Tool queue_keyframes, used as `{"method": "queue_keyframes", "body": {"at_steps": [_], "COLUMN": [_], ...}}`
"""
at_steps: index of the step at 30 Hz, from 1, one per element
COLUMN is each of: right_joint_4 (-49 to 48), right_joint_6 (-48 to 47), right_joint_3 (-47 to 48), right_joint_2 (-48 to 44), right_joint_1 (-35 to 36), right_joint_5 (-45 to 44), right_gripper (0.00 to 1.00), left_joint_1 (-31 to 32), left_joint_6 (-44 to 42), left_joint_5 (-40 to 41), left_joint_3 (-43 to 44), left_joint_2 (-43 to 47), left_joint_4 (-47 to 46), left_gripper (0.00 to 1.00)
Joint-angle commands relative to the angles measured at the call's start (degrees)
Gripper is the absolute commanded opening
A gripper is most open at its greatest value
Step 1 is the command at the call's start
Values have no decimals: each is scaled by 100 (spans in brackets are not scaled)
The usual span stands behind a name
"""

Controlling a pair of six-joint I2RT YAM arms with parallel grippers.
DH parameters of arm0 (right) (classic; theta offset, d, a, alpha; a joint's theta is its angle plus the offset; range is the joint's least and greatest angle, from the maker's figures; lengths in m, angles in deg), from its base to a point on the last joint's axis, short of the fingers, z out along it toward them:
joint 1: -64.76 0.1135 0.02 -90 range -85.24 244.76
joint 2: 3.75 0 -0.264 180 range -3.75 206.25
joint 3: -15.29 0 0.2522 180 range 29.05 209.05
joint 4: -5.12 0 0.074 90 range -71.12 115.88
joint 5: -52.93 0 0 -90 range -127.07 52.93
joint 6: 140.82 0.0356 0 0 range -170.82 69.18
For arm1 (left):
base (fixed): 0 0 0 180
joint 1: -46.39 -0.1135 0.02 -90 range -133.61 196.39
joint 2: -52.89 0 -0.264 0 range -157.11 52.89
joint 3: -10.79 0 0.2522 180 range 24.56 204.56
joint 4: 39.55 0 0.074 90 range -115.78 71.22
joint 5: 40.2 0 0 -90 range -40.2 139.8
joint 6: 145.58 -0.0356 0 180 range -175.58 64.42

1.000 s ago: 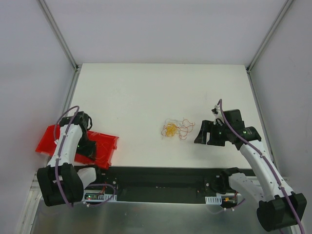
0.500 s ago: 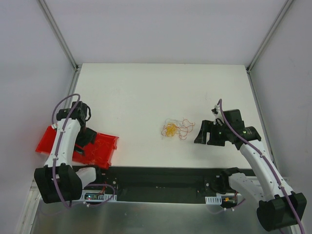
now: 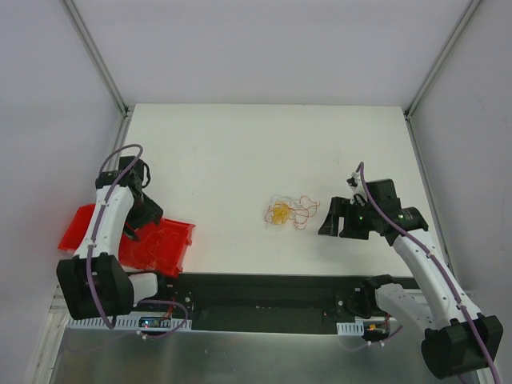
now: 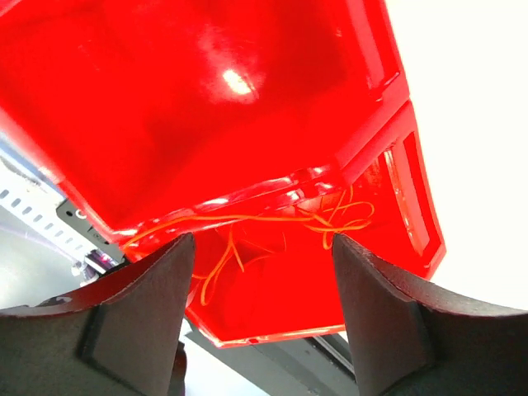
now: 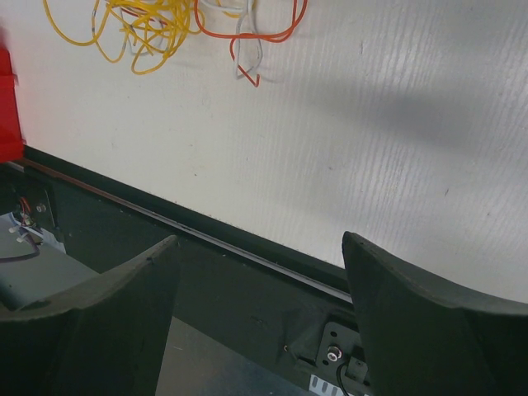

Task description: Untangle the cables

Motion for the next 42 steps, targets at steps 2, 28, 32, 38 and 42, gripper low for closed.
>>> {"method": "queue_keyframes", "body": {"at_steps": [2,28,32,38,42], "right_joint_4": [-112,-32,-41,-41,-6], "right_joint_6": [-77,-15,-6,2,20], "right_joint_3": [-24,2,-7,2,19], "right_joint_2": [-16,-104,-60,54,63], "right_joint_1": [11,28,20,28,29], "right_joint_5": [116,-7,11,28,55], "right_gripper": [81,81,81,81,81], "left_joint_1": [350,1353,1353,1502,2124], "left_joint_6": [-282,808,589,-61,-203], "left_joint_5": [-251,-313,-286,-1311,-2586], "left_joint_3": [-123,-264,-71,526,729], "left_joint_2": [-500,-828,-273,44,80], "left_joint_4": [-428,-473,-429,-954,-2262], "left_gripper": [58,39,76,78,78]}}
